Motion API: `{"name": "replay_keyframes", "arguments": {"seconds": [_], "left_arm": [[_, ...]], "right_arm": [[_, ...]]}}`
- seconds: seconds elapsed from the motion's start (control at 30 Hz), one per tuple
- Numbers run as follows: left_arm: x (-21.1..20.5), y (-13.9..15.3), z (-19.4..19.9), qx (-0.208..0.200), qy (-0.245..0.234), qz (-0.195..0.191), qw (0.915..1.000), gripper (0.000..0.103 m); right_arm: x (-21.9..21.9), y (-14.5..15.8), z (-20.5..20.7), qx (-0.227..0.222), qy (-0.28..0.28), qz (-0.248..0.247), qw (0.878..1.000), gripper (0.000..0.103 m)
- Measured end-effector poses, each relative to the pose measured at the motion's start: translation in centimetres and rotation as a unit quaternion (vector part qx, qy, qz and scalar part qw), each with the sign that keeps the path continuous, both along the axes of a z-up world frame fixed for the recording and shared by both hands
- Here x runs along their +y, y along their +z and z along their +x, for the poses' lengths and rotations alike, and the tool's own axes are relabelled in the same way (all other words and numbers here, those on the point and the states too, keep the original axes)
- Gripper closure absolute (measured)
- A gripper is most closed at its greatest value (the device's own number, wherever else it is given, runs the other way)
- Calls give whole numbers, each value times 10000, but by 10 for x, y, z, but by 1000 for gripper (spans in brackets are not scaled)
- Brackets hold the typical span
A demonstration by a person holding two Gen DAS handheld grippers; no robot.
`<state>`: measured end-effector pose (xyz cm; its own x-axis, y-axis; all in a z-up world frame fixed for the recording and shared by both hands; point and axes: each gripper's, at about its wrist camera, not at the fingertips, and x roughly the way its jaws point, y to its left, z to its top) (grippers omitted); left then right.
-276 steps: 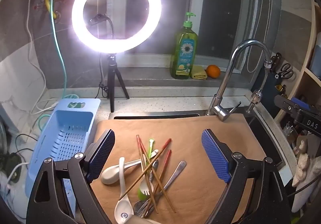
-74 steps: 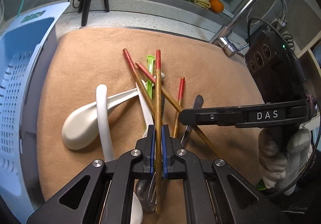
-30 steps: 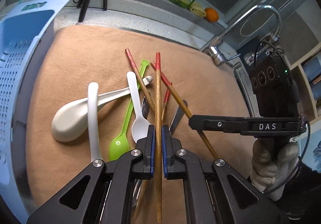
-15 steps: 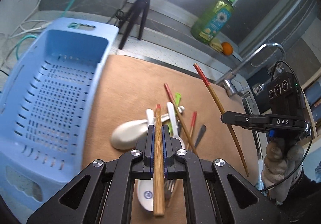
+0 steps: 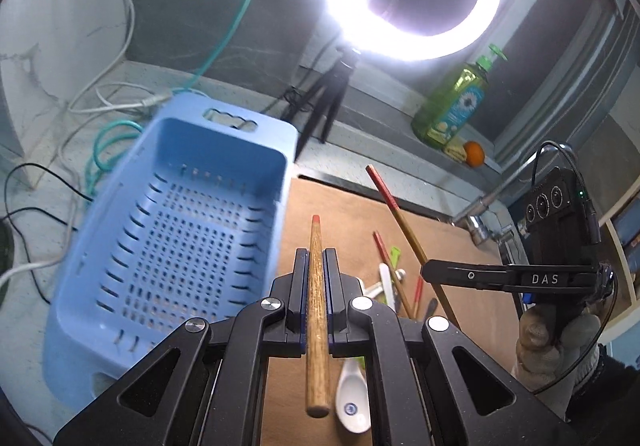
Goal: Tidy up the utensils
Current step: 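Lift the chopsticks with the right tool and carry them toward the blue drainer, then lower the chopsticks into the blue drainer and open the right tool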
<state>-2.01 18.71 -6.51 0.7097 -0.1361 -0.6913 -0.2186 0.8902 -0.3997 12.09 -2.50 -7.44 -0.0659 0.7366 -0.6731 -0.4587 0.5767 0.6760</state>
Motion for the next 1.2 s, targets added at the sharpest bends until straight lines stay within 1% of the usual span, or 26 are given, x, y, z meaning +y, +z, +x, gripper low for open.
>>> {"name": "replay_keyframes", "arguments": {"seconds": [0.13,0.27,0.37,0.43,0.63,0.77,0.9,0.93,0.97,1.03,1.07,1.13,1.2], "left_arm": [[22,6,0,-106,260,128,9995,98],[48,5,3,-142,562,239,9980,98],[63,-3,12,-33,724,366,9967,98],[73,-11,18,58,802,445,9958,98],[88,-36,36,250,863,365,9953,98],[90,-42,42,245,910,295,9951,98],[91,-45,48,351,877,402,9947,98],[90,-44,47,372,908,435,9942,97],[90,-44,47,390,917,435,9941,94],[91,-45,44,448,964,432,9934,76],[90,-44,42,490,1011,476,9925,75],[87,-42,38,500,1003,559,9921,75],[85,-41,33,511,1007,581,9919,75]], "right_arm": [[32,5,2,42,89,45,9999,97],[67,1,3,107,161,22,9998,97],[92,-8,7,122,156,-91,9998,97],[107,-17,11,209,134,-152,9996,97],[135,-40,21,507,49,-267,9983,97],[146,-52,26,729,-34,-271,9970,97],[153,-57,28,828,-75,-279,9961,96],[152,-56,29,826,-71,-281,9962,93],[155,-56,29,807,-72,-290,9963,93],[156,-55,29,792,-29,-295,9964,92],[156,-55,29,783,-8,-298,9965,90],[155,-52,28,721,-2,-313,9969,84],[155,-51,28,678,24,-300,9972,83]]}}
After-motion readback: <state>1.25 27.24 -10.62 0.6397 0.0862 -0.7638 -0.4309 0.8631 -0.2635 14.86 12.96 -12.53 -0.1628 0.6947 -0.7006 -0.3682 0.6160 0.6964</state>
